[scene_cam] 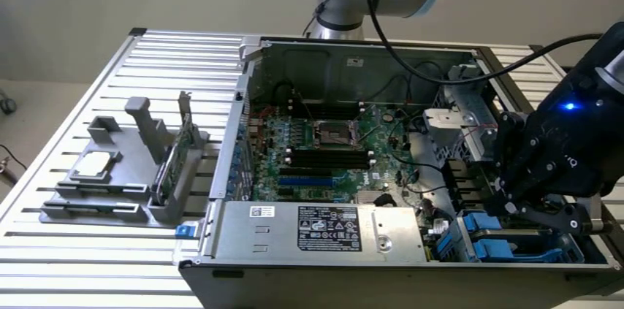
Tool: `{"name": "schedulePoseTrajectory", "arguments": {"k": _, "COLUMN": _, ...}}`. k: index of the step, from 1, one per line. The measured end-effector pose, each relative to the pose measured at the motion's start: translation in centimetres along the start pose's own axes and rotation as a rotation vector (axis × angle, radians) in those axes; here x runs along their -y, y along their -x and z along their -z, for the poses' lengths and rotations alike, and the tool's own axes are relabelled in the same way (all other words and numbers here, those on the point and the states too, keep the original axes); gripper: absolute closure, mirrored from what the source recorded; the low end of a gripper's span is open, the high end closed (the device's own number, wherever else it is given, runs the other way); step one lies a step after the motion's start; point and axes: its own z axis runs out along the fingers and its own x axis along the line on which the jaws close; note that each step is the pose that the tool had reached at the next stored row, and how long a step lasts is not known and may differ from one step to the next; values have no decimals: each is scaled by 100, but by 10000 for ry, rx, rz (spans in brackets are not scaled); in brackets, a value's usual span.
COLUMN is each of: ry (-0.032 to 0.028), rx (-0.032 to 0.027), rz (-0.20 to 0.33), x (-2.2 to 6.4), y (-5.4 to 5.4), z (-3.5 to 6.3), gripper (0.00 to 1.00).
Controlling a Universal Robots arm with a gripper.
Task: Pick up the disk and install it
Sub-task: 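Insert the second disk wire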
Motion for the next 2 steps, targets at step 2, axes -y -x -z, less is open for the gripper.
{"name": "schedulePoseTrajectory", "arguments": {"k": 2, "ry": 0, "rx": 0, "rz": 0, "x": 0, "y": 0, "z": 0, "gripper": 89}}
